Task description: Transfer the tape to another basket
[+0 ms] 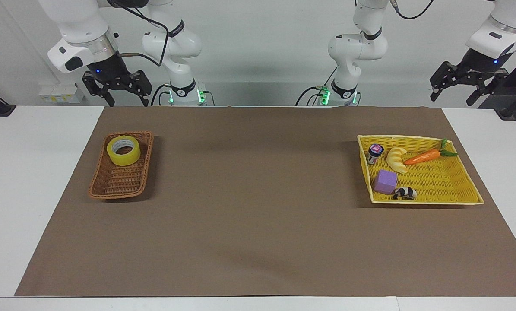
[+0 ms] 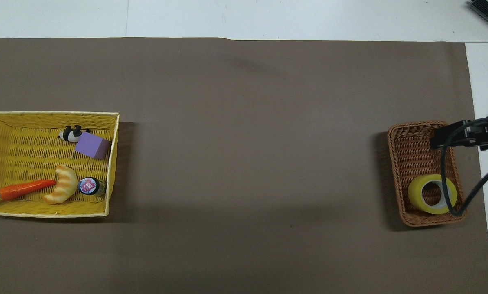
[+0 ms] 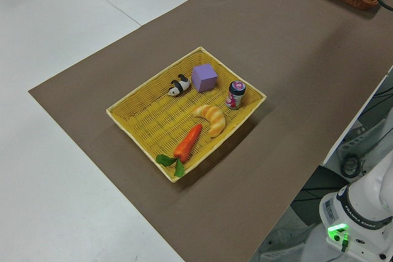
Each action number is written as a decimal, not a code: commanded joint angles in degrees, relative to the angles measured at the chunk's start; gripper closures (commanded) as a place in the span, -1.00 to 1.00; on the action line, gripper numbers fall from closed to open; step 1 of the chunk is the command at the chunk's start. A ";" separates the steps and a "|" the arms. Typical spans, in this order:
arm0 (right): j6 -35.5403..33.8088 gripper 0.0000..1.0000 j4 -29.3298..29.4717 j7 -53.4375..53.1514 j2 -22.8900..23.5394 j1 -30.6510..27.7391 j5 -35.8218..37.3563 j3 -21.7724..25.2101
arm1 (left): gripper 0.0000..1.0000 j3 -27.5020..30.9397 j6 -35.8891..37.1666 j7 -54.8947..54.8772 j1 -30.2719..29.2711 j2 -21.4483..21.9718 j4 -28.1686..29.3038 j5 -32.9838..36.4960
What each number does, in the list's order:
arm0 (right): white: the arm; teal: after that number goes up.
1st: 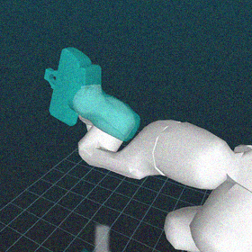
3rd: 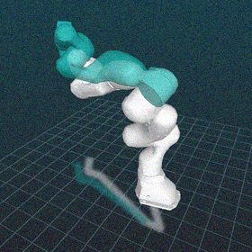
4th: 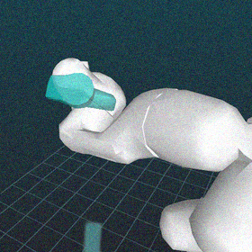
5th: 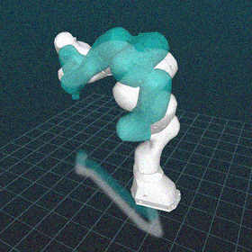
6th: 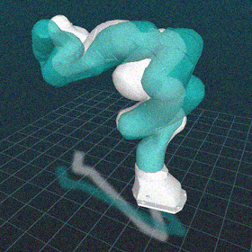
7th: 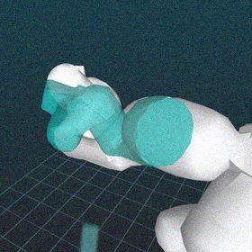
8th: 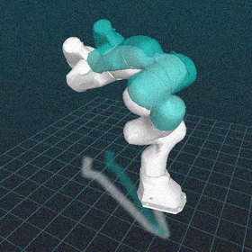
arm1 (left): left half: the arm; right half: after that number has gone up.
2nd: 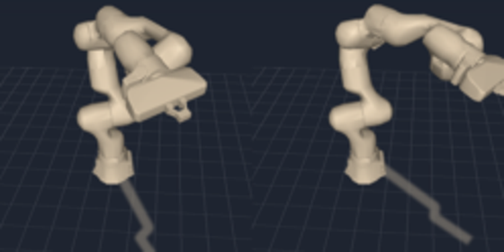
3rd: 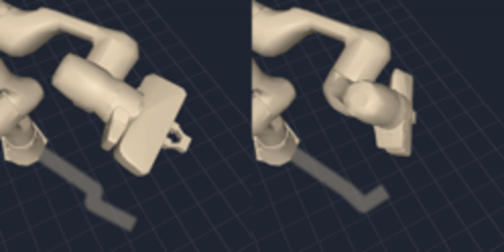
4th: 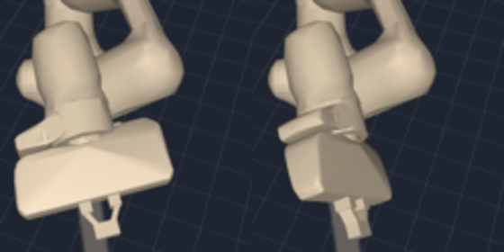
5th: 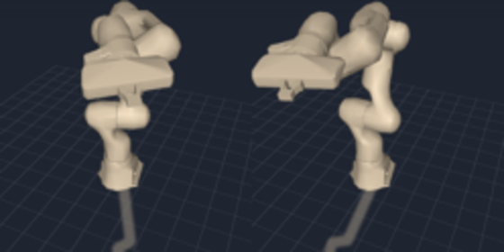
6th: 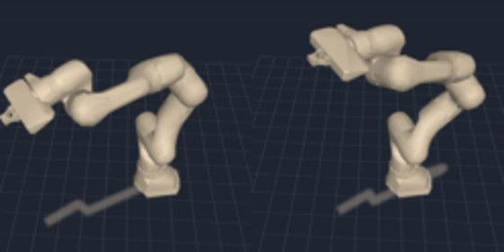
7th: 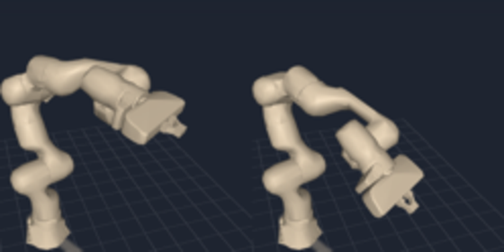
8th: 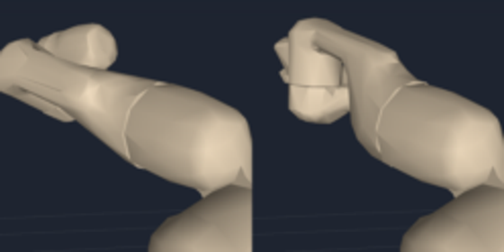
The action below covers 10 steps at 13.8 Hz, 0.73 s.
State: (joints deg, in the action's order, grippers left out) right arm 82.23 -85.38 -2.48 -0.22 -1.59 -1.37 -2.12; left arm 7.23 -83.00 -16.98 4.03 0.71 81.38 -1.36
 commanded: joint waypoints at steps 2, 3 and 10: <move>0.12 -1.00 -1.20 2.12 -1.02 -0.69 -0.74 -0.08 | -1.00 -0.11 0.47 -0.51 0.11 0.87 0.62 0.92; 0.90 -1.00 -1.20 2.82 -1.01 -0.69 -0.66 -0.08 | -1.00 -0.11 0.47 -0.51 0.11 0.87 0.62 0.92; 1.44 -1.00 -1.46 2.74 -1.02 -0.78 -0.48 -0.08 | -1.00 -0.11 0.47 -0.51 0.11 0.87 0.62 0.92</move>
State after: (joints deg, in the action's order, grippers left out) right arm 82.41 -85.39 -1.45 -0.22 -1.65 -1.36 -2.12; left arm 7.23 -82.99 -16.98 4.03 0.71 81.38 -1.36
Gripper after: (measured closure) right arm 0.000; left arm 0.000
